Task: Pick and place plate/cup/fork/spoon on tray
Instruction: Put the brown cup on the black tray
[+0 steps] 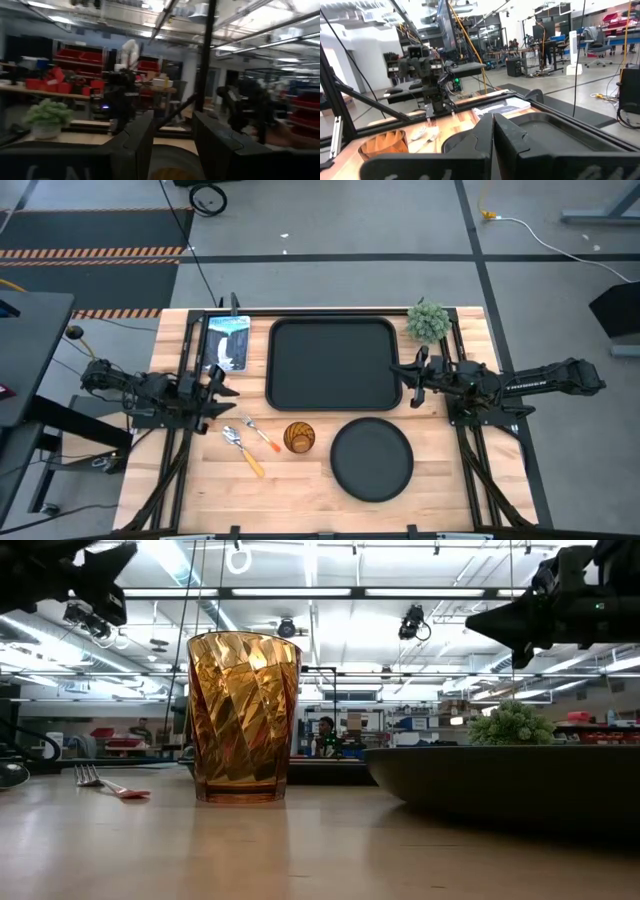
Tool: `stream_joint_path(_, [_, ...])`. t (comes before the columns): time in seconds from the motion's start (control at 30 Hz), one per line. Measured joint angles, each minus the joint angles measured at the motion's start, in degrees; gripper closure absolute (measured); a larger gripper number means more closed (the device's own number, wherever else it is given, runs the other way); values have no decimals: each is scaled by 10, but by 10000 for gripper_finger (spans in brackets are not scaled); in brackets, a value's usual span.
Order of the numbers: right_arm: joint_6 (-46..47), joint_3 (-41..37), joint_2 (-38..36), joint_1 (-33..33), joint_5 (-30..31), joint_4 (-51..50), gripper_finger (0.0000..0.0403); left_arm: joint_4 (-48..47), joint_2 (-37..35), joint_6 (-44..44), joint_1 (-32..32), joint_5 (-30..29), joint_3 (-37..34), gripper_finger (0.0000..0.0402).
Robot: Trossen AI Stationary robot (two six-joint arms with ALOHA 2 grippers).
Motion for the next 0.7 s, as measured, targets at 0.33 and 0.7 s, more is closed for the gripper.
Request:
stream_joint_path(0.33, [-10, 0, 0, 0, 0, 75, 384, 64, 0, 16, 3, 10, 0, 260])
stream_joint_path(0.7, [-13, 0, 0, 0, 6, 167, 384, 114, 4, 92, 6, 109, 0, 260])
